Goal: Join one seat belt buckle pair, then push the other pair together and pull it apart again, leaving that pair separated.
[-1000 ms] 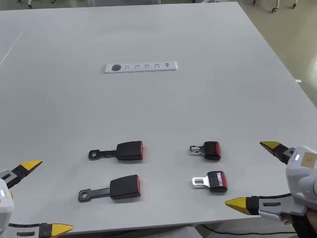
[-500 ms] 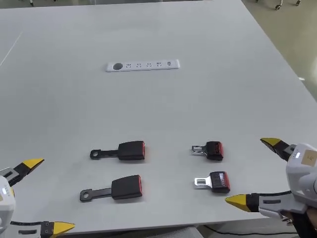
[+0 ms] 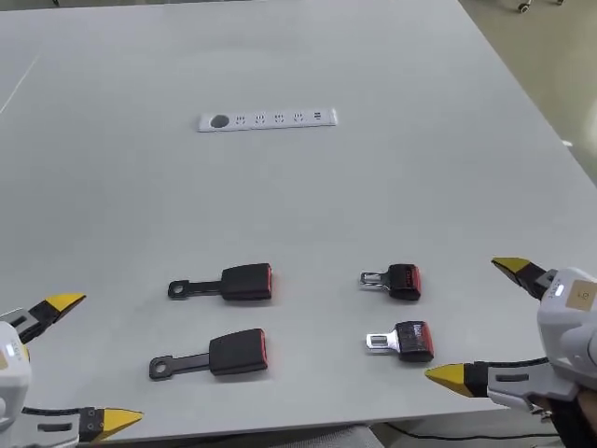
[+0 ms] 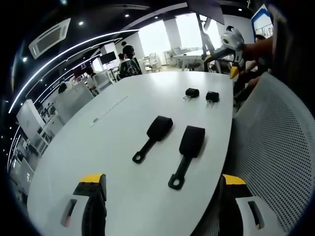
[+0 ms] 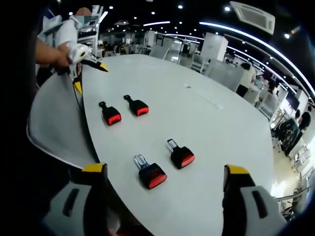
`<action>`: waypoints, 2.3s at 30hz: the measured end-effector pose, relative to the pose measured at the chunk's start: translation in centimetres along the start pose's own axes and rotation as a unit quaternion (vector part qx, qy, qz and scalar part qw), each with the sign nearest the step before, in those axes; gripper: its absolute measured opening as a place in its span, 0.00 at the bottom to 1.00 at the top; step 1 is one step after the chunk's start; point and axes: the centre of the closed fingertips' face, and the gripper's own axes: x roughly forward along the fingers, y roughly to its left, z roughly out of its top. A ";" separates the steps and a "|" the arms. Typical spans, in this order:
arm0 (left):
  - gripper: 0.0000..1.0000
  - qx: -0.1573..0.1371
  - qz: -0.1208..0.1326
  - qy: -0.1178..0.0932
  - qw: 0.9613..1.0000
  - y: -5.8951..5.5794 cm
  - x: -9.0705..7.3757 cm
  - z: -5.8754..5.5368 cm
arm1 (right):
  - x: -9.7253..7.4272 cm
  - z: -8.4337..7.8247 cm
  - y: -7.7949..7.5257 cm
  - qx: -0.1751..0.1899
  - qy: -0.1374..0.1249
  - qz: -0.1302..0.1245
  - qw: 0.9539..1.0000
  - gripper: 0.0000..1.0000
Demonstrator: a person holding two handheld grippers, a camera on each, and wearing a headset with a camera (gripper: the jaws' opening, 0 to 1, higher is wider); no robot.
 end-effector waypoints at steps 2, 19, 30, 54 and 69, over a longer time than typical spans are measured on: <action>0.97 0.000 0.000 0.001 1.000 0.1 0.1 0.0 | 0.0 0.0 0.0 0.000 0.002 0.001 1.000 0.98; 0.91 0.038 -0.016 0.030 0.999 -0.4 1.9 0.0 | 0.8 -0.3 1.1 -0.029 0.019 0.037 0.999 0.86; 0.77 0.056 -0.076 0.051 0.994 -2.3 4.9 0.3 | 2.1 -0.9 2.3 -0.065 0.034 0.088 0.993 0.70; 0.54 0.098 -0.189 0.095 0.972 -6.3 12.6 0.0 | 7.8 -5.3 3.3 -0.154 0.095 0.193 0.964 0.45; 0.42 0.111 -0.233 0.097 0.961 -7.4 13.3 0.8 | 8.9 -6.8 3.2 -0.155 0.115 0.222 0.956 0.39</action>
